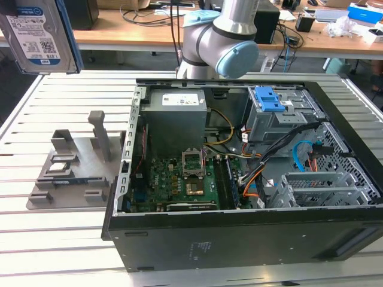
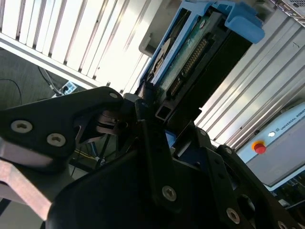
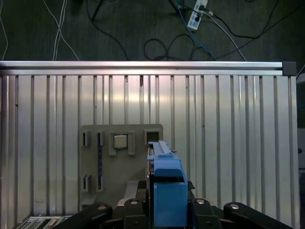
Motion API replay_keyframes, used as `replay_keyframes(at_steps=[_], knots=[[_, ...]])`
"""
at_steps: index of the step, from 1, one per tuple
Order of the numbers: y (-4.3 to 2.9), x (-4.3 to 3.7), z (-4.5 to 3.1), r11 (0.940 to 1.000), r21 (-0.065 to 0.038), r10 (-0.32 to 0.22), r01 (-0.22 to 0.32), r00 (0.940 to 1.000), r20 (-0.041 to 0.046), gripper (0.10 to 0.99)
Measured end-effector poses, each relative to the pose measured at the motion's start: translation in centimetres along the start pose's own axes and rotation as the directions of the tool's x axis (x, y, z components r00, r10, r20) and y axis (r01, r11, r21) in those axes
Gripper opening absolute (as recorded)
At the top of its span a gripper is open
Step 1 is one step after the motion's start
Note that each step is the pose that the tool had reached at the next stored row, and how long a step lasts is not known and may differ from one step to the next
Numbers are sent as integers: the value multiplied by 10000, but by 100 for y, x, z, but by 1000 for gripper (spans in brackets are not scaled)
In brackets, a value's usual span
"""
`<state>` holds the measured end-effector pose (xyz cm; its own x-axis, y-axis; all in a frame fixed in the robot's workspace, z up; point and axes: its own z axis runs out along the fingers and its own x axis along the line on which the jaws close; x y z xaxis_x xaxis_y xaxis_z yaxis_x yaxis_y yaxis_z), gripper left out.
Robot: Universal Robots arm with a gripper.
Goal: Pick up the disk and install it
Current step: 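Pick up the disk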
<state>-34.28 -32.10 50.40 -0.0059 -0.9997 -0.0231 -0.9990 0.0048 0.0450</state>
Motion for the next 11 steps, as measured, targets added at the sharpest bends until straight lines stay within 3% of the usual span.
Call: replay_keyframes(at_steps=[11], knots=[[8,-4,-174,10000,1,0,0,10000,1,369]])
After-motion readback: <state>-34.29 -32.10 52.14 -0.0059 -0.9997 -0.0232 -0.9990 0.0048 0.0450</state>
